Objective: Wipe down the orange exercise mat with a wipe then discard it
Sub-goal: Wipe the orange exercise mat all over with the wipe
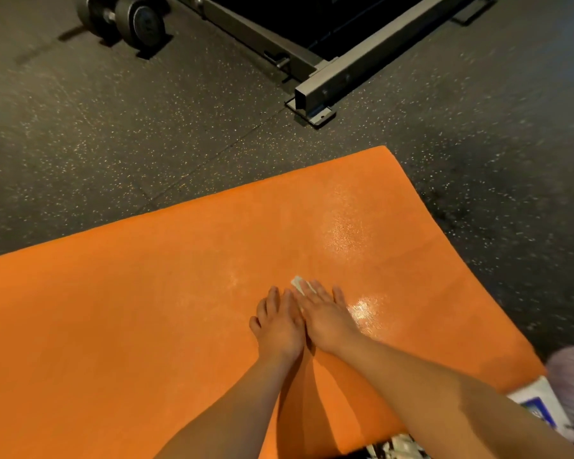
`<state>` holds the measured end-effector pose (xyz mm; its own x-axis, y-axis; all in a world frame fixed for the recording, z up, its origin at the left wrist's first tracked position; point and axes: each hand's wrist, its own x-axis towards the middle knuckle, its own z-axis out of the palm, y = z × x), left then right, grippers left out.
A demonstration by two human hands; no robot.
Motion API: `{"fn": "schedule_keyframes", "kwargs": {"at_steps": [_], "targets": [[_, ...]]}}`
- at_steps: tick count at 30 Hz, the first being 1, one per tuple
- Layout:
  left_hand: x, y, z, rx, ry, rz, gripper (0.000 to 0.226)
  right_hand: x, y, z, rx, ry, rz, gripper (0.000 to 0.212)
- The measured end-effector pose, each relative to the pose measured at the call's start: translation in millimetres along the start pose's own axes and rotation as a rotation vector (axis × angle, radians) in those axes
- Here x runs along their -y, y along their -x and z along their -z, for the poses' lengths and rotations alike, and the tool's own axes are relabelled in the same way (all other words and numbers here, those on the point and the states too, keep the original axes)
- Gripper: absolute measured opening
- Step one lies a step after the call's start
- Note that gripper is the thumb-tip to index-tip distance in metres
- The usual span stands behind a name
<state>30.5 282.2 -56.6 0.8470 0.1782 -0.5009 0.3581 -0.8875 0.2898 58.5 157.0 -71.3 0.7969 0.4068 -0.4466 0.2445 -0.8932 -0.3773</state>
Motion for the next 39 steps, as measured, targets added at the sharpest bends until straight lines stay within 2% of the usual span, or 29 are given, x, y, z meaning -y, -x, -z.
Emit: {"fn": "schedule_keyframes", "kwargs": {"at_steps": [2, 4, 10, 14, 17, 19, 22, 24, 27, 29, 31, 33, 35, 37, 39], "targets": [[0.6, 25.7, -7.0, -0.004, -0.01, 0.02, 0.053, -2.1, 31.9, -10.9, 0.06, 0.035, 0.077, 0.062], [1.8, 46.9, -13.2, -0.018, -0.027, 0.029, 0.052, -13.6, 50.7, -11.8, 0.076, 0.057, 0.078, 0.057], [-1.1, 85.9, -25.5, -0.006, -0.002, -0.008, 0.051, -19.3, 83.8, -4.8, 0.044, 0.016, -0.194, 0.061], [-8.2, 106.8, -31.6, 0.002, 0.054, -0.037, 0.049, 2.2, 117.0, -14.9, 0.105, 0.003, -0.046, 0.056], [-16.5, 125.3, -34.6, 0.009, 0.035, -0.059, 0.047, -9.1, 141.5, -10.7, 0.126, 0.018, 0.019, 0.051], [-24.1, 136.6, -37.7, 0.015, 0.014, -0.091, 0.046, -27.7, 152.1, -4.5, 0.115, 0.053, -0.061, 0.052], [-34.4, 151.8, -44.7, 0.035, 0.009, -0.169, 0.046, -56.3, 166.3, 5.3, 0.041, 0.041, -0.37, 0.059], [-37.6, 159.0, -49.2, 0.058, 0.015, -0.226, 0.047, -59.0, 175.3, 6.0, 0.015, 0.018, -0.489, 0.061], [-39.0, 167.4, -56.6, 0.105, -0.001, -0.294, 0.058, -38.0, 188.5, 0.1, 0.044, -0.02, -0.375, 0.057], [-39.6, 171.0, -59.5, 0.095, -0.007, -0.307, 0.061, -28.2, 196.9, -5.1, 0.074, -0.029, -0.232, 0.053], [-39.5, 172.0, -60.0, 0.069, -0.002, -0.305, 0.063, -32.4, 203.1, -3.0, 0.102, -0.04, -0.175, 0.052], [-39.0, 173.4, -59.7, 0.07, -0.03, -0.319, 0.072, -45.0, 207.5, 2.1, 0.105, 0.015, -0.193, 0.053], [-39.2, 175.3, -59.2, 0.077, -0.057, -0.331, 0.076, -57.3, 213.1, 7.8, 0.07, 0.02, -0.324, 0.06], [-41.0, 179.0, -60.1, 0.04, -0.081, -0.344, 0.069, -61.4, 219.1, 7.9, 0.029, -0.021, -0.459, 0.068], [-43.9, 182.3, -59.7, -0.001, -0.087, -0.359, 0.058, -54.5, 222.4, 5.0, 0.027, -0.032, -0.449, 0.068]]}}
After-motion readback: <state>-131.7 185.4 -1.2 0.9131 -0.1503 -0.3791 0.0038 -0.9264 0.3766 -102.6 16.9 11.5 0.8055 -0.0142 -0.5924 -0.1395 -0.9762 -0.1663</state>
